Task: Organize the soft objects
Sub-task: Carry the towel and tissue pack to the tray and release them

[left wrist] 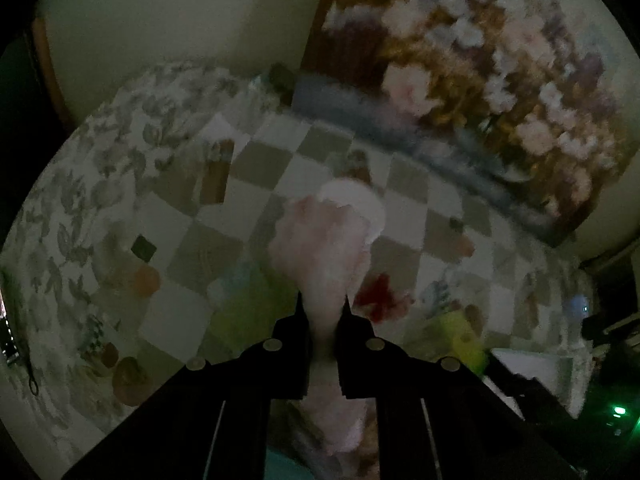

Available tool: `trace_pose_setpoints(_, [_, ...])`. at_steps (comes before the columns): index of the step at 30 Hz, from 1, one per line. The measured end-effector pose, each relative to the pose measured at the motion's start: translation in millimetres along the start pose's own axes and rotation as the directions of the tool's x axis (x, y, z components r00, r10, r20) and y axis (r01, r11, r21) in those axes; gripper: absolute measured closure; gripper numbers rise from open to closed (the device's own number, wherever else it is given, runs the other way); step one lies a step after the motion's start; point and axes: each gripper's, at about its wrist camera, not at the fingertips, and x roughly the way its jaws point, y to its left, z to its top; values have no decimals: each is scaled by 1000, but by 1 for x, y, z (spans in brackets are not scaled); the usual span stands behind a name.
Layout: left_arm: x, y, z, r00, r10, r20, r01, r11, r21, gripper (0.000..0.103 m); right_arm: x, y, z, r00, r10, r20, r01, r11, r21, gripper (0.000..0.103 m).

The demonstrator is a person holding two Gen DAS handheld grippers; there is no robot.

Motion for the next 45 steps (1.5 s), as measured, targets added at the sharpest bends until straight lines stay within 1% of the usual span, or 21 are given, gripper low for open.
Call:
trace_pose_setpoints(2, [13,3,-3,999,31,-33,-31,1000,-1,92,2,-1,-1,1000,-4,-9,4,1000,0,50])
trace_pose_setpoints(5, [18,9,-4,998,26,-49,-27,999,-26,92,4,-2,-2,1000,-6,-18,6,1000,6,50])
trace_pose_setpoints(7, [11,11,-4,1000,13,-23,-14,999,-40,92,4,-4,-2,1000,-7,-20,7,1000,10,50])
trace_pose_setpoints(11, [-3,5,-1,1000,-12,24,13,999,-30,94,2,-5,-2,1000,-8,-19,8,1000,15,50])
trace_pose_setpoints(18, [-31,-6,5,994,-52,93,52,999,-4,94,-14,-7,3,1000,6,27,-6,1000,22,50])
trace_pose_setpoints(22, [-57,-15,6,985,-82,153,80,997,20,95,-30,-8,7,998,14,61,-16,1000,27,50])
trace_pose_setpoints(27, [-92,-30,4,967,-108,228,97,993,62,95,-61,-12,12,991,21,131,-27,999,41,50])
trace_pose_setpoints(32, [-126,-49,-4,947,-126,297,100,990,100,95,-98,-17,13,980,8,198,-21,998,62,50])
trace_pose_setpoints(35, [-141,-61,-11,936,-128,327,92,988,124,95,-124,-24,12,970,-17,242,-4,996,87,50])
trace_pose_setpoints(40, [-158,-87,-29,927,-145,347,84,979,183,95,-160,-41,4,954,-63,294,23,990,138,50])
trace_pose_setpoints(45, [-165,-116,-57,921,-186,343,98,961,257,95,-182,-67,-14,945,-117,306,52,976,211,50])
